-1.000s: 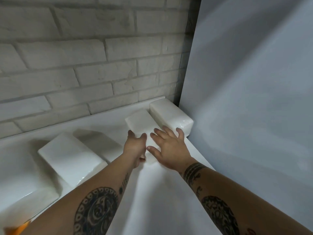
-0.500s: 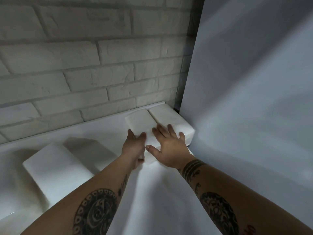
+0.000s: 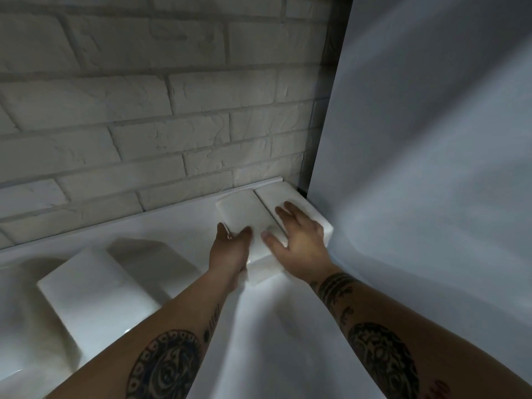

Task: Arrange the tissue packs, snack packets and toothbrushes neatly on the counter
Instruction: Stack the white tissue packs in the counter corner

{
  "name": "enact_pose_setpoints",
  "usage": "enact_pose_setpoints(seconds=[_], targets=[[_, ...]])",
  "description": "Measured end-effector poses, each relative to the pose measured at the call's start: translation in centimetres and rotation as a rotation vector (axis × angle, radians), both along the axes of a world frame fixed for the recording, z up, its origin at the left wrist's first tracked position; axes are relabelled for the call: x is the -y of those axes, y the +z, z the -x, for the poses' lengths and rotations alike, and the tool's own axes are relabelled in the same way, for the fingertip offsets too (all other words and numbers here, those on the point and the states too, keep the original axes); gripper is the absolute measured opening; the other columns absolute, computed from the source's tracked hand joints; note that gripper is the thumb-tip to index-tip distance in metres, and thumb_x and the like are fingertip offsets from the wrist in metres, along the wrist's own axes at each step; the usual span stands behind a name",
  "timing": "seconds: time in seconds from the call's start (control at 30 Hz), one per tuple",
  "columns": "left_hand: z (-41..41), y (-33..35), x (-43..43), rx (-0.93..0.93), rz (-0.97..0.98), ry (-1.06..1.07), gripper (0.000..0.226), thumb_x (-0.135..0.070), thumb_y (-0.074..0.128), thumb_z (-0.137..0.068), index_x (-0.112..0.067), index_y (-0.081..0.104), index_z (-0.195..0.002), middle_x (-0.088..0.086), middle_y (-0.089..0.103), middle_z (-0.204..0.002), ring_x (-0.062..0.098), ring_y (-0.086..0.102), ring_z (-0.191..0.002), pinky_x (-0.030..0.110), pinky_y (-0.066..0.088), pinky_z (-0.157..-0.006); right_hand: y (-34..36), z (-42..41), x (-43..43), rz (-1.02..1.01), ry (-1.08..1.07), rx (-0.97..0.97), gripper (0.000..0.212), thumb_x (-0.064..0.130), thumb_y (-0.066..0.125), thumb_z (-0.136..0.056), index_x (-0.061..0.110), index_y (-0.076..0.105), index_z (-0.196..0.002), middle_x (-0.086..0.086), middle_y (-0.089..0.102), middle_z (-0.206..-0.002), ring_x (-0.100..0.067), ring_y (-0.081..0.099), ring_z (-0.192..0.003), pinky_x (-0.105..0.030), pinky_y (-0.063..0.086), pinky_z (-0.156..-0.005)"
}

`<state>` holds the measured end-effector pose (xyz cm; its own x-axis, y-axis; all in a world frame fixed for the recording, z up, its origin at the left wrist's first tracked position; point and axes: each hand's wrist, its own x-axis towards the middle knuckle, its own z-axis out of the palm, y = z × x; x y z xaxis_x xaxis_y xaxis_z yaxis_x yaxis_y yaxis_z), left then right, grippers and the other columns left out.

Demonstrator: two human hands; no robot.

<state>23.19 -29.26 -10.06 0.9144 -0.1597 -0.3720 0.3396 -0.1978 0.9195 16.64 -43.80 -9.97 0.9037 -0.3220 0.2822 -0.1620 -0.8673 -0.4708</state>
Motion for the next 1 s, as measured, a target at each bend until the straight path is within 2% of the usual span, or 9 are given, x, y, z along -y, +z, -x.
enact_pose_setpoints(seconds=[0.07, 0.1, 0.2, 0.33, 0.47, 0.53, 0.63, 0.8, 1.0], targets=[[0.0, -0.1, 0.2, 0.011, -0.039, 0.002, 0.078, -0.065, 0.059, -0.077, -0.02, 0.044, -0.139, 0.012, 0.057, -0.14, 0.034, 0.06, -0.123, 0.052, 0.053, -0.103, 0.3, -0.5, -0.1, -0.031, -0.18, -0.058, 0.07, 0.061, 0.041, -0.1, 0.023, 0.033, -0.157, -0.002, 0.019, -0.169, -0.027, 0.008, -0.156, -0.053, 0.01, -0.122], [0.0, -0.2, 0.3, 0.023, -0.051, -0.004, 0.075, -0.064, 0.058, -0.079, -0.018, 0.043, -0.137, 0.013, 0.057, -0.139, 0.033, 0.061, -0.121, 0.049, 0.053, -0.101, 0.4, -0.7, -0.1, -0.065, -0.239, -0.134, 0.072, 0.062, 0.038, -0.1, 0.023, 0.028, -0.159, -0.002, 0.015, -0.17, -0.032, 0.003, -0.156, -0.056, 0.006, -0.123], [0.2, -0.4, 0.4, 0.048, -0.017, 0.006, 0.037, -0.049, 0.063, -0.089, -0.024, 0.05, -0.113, 0.007, 0.067, -0.113, 0.025, 0.065, -0.091, 0.036, 0.053, -0.082, 0.0, -1.0, -0.2, -0.037, -0.227, -0.305, 0.075, 0.066, 0.033, -0.099, 0.025, 0.023, -0.161, 0.002, 0.012, -0.171, -0.038, -0.002, -0.156, -0.059, 0.002, -0.122], [0.1, -0.8, 0.5, 0.069, -0.008, 0.002, 0.051, -0.049, 0.067, -0.089, -0.031, 0.046, -0.133, -0.003, 0.066, -0.108, 0.024, 0.067, -0.099, 0.042, 0.057, -0.088, 0.0, -0.9, -0.4, 0.008, -0.206, -0.317, 0.075, 0.067, 0.033, -0.098, 0.026, 0.026, -0.16, 0.005, 0.016, -0.17, -0.036, 0.003, -0.156, -0.057, 0.004, -0.121], [0.1, -0.8, 0.5, 0.072, -0.021, -0.003, 0.07, -0.053, 0.066, -0.088, -0.022, 0.039, -0.145, 0.008, 0.066, -0.128, 0.026, 0.067, -0.103, 0.041, 0.055, -0.091, 0.3, -0.9, -0.2, -0.007, -0.185, -0.356, 0.075, 0.067, 0.03, -0.099, 0.026, 0.022, -0.161, 0.005, 0.011, -0.171, -0.035, -0.002, -0.156, -0.056, 0.001, -0.123], [0.1, -0.4, 0.2, 0.045, -0.038, -0.014, 0.09, -0.058, 0.063, -0.088, -0.026, 0.021, -0.16, 0.008, 0.058, -0.145, 0.032, 0.063, -0.123, 0.048, 0.052, -0.105, 0.6, -0.7, -0.2, -0.029, -0.175, -0.371, 0.076, 0.066, 0.03, -0.1, 0.025, 0.019, -0.162, 0.004, 0.007, -0.171, -0.034, -0.006, -0.156, -0.056, -0.001, -0.123], [0.3, 0.5, -0.5, 0.015, -0.03, 0.015, 0.088, -0.056, 0.055, -0.096, -0.031, 0.006, -0.165, 0.001, 0.038, -0.163, 0.033, 0.051, -0.138, 0.051, 0.044, -0.114, 1.2, -0.2, -0.7, 0.004, -0.159, -0.333, 0.072, 0.061, 0.029, -0.103, 0.021, 0.021, -0.162, 0.001, 0.006, -0.172, -0.031, -0.009, -0.157, -0.059, -0.002, -0.123], [0.8, 3.2, -3.3, 0.119, -0.063, 0.069, 0.07, -0.04, 0.048, -0.104, -0.021, 0.019, -0.165, 0.0, 0.026, -0.17, 0.027, 0.034, -0.152, 0.036, 0.03, -0.119, 3.1, 0.3, -4.3, 0.082, -0.069, -0.208, 0.059, 0.05, 0.035, -0.105, 0.02, 0.037, -0.155, -0.001, 0.018, -0.17, -0.028, -0.003, -0.158, -0.057, 0.004, -0.123], [0.8, 5.8, -11.8, 0.336, -0.347, 0.059, 0.046, -0.019, 0.051, -0.1, -0.017, 0.054, -0.146, 0.007, 0.052, -0.154, 0.027, 0.055, -0.134, 0.029, 0.041, -0.107, 5.4, 1.0, -13.6, 0.031, 0.142, -0.14, 0.05, 0.037, 0.049, -0.101, 0.021, 0.049, -0.148, -0.001, 0.035, -0.163, -0.024, 0.015, -0.155, -0.043, 0.013, -0.122]])
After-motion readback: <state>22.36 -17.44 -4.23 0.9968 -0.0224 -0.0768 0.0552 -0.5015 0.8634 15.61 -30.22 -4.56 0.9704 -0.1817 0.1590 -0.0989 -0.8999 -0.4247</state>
